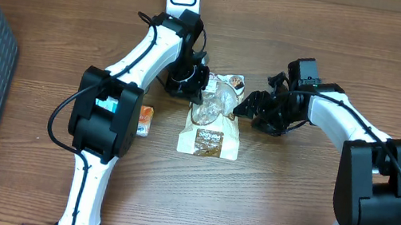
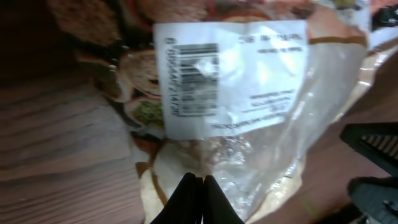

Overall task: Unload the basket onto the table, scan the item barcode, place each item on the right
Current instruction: 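Hold the bag with both grippers and turn its barcode label upward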

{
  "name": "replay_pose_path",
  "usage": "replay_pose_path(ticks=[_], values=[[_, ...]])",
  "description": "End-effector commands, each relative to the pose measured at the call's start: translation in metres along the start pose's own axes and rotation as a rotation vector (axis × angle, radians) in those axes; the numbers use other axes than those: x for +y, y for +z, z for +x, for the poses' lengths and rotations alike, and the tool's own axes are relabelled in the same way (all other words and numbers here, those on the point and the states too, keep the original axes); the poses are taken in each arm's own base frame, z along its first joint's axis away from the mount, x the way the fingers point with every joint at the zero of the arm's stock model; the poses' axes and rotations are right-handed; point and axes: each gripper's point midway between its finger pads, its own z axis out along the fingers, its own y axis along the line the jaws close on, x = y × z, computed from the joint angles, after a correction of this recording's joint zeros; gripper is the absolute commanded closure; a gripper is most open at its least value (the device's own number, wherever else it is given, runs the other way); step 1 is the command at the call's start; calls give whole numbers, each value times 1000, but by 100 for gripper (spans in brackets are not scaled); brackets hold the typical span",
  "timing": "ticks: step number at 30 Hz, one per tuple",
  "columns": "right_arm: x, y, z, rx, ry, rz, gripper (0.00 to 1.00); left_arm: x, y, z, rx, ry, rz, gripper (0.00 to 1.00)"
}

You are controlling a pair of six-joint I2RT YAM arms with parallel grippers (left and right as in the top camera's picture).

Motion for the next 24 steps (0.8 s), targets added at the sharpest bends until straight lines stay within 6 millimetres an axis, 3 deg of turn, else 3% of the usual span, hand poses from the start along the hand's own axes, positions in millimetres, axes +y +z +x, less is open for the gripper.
replay_pose_path(ticks=[1,9,16,19,24], values=[[9,-4,-5,-16,-26,-13,31,19,12,2,6,-30,-80,96],[9,-4,-4,-16,-27,-13,31,8,50,9,28,-36,92,96],[9,-4,-5,-19,-29,-14,31,21,66,20,54,-40,103,96],[10,-4,-7,-24,-33,-16,31,6,45,9,2,65,167,96],[9,-4,-7,-25,-32,-16,31,-37,-16,-6,-136,308,304,96]])
